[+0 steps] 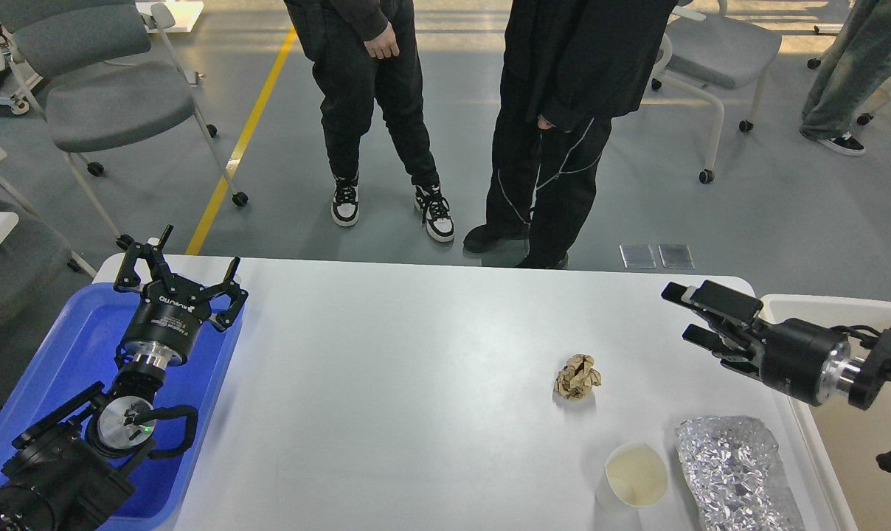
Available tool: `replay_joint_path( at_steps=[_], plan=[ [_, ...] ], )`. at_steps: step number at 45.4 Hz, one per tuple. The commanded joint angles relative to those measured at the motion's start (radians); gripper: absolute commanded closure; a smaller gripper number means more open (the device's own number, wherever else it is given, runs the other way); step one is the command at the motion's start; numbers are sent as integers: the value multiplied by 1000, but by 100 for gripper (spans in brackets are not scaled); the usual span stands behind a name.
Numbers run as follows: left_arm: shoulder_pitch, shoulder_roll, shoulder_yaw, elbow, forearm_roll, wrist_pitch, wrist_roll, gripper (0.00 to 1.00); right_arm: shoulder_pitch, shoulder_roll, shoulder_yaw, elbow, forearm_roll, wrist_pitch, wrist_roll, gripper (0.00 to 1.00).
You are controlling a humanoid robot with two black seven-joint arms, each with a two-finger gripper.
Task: Tidy desktop
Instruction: 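Move the right gripper down toward the small white paper cup, then close the right gripper around the paper cup's rim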
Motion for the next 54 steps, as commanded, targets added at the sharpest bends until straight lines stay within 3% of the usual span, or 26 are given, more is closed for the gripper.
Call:
replay_joint_path(
  at_steps=[1, 13, 25, 48, 50, 54],
  plan=[
    [0, 0, 0, 0, 0, 0, 0, 0, 14, -49, -89, 65, -378, 31, 67, 0],
    [0, 0, 0, 0, 1, 0, 0, 0, 26, -101, -221, 134, -614, 31, 153, 0],
    [0, 0, 0, 0, 1, 0, 0, 0, 43, -91, -344, 94, -826, 13, 155, 0],
    [0, 0, 1, 0, 1, -1, 0, 0, 42, 38, -377, -68, -857, -95, 149, 1],
    [0, 0, 0, 0, 1, 0, 0, 0, 42, 38, -377, -68, -857, -98, 149, 4],
    [0, 0, 0, 0, 1, -1, 0, 0, 43, 38, -377, -71, -857, -99, 149, 21]
  ],
)
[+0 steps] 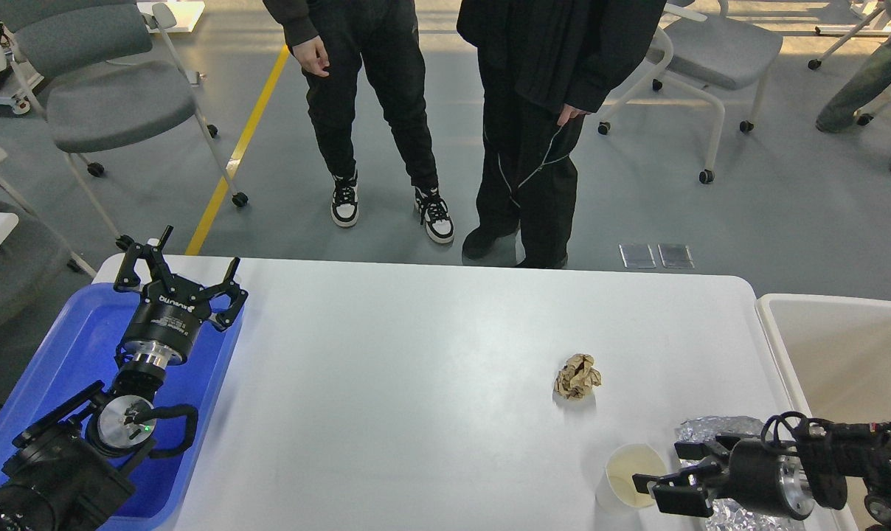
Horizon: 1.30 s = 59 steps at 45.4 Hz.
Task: Tidy desktop
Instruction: 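Close the right gripper around the paper cup's rim, then lift the paper cup and carry it toward the white bin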
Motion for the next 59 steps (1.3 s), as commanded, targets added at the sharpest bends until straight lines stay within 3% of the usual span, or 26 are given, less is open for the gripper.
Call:
replay_joint_path(
  at_steps=[1, 3, 5, 7, 10, 37, 45, 59],
  plan=[
    [0, 0, -1, 0, 0, 0, 0, 0, 5, 28, -10, -37, -9, -21, -1, 31],
    [0, 0, 1, 0, 0, 0, 0, 0, 5, 28, -12, -37, -11, -14, -2, 59],
    [0, 0, 1, 0, 0, 0, 0, 0, 5, 25, -13, -37, -9, -14, -2, 67],
    [0, 0, 1, 0, 0, 0, 0, 0, 4, 22, -13, -36, -8, -14, -2, 84],
    [0, 0, 1, 0, 0, 0, 0, 0, 4, 22, -15, -36, -9, -14, 0, 99],
    [0, 0, -1, 0, 0, 0, 0, 0, 62, -62, -23, 29, 73, -2, -5, 100],
    [0, 0, 1, 0, 0, 0, 0, 0, 131, -127, -23, 78, 153, 81, -9, 100],
    [0, 0, 1, 0, 0, 0, 0, 0, 250, -259, -19, 144, 277, 136, -21, 100]
  ],
)
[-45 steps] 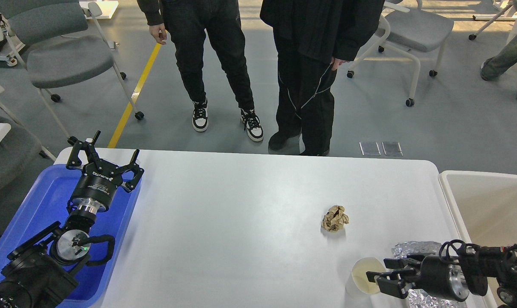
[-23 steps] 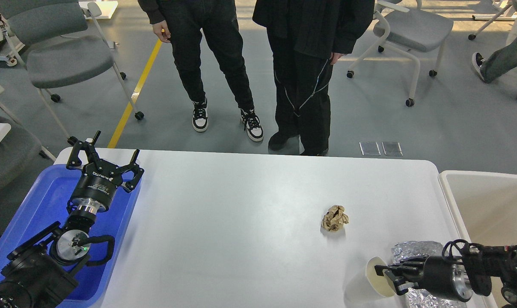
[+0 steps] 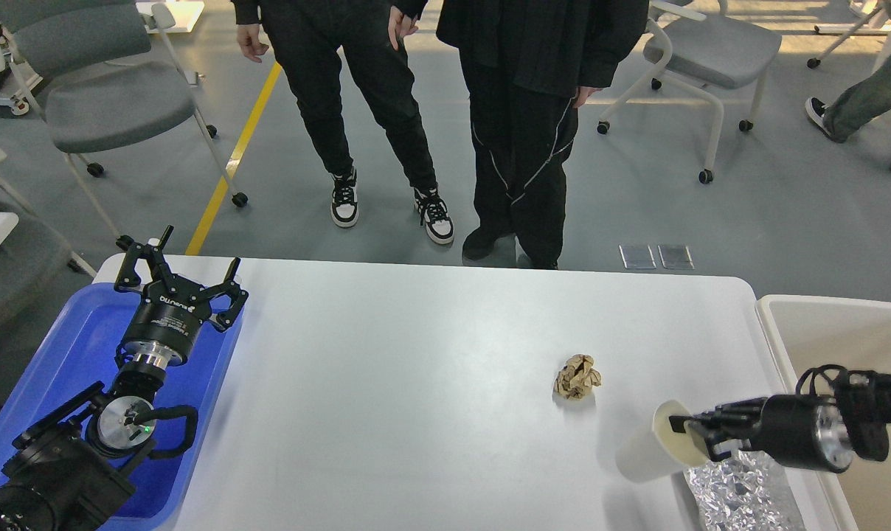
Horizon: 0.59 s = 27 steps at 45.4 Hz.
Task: Tidy desktop
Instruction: 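Lift the paper cup and carry it toward the white bin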
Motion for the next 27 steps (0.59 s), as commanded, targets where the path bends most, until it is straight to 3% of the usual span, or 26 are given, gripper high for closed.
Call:
replay_joint_path(
  at_steps=[1, 21, 27],
  plan=[
    [0, 0, 1, 0, 0, 0, 0, 0, 110, -105, 1, 57, 115, 58, -6, 100],
    [0, 0, 1, 0, 0, 0, 0, 0, 392, -263, 7, 122, 293, 265, -4, 100],
    [0, 0, 1, 0, 0, 0, 0, 0, 433, -276, 2, 128, 308, 280, -4, 100]
  ],
)
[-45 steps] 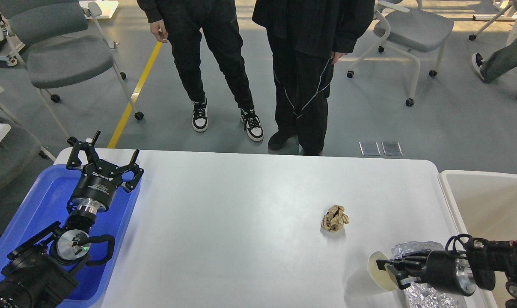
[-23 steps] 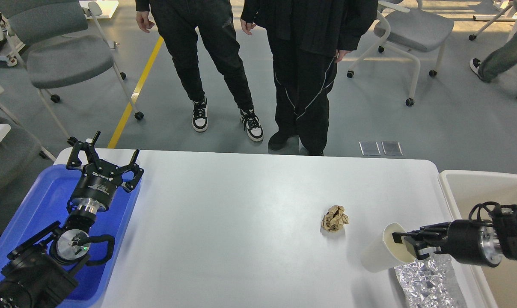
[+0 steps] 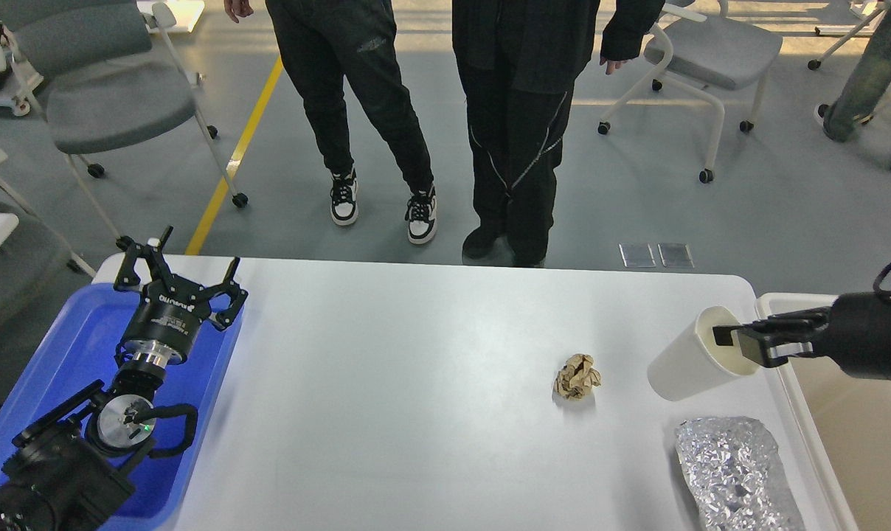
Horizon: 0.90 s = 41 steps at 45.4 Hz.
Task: Tidy desktop
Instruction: 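Lift the paper cup and carry it toward the white bin, then lower the cup over the white bin and open the right gripper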
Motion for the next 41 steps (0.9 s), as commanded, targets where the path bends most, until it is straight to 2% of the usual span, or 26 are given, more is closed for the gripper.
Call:
replay_joint_path(
  at_steps=[1, 18, 29, 41],
  plan=[
    [0, 0, 1, 0, 0, 0, 0, 0, 104, -52, -1, 24, 50, 68, 0, 100],
    [0, 0, 1, 0, 0, 0, 0, 0, 92, -67, -12, -7, 56, 30, -3, 100],
    [0, 0, 1, 0, 0, 0, 0, 0, 72, -61, -15, -104, 76, -7, 0, 100],
    [0, 0, 1, 0, 0, 0, 0, 0, -5, -64, -65, -223, 171, -143, 0, 100]
  ],
)
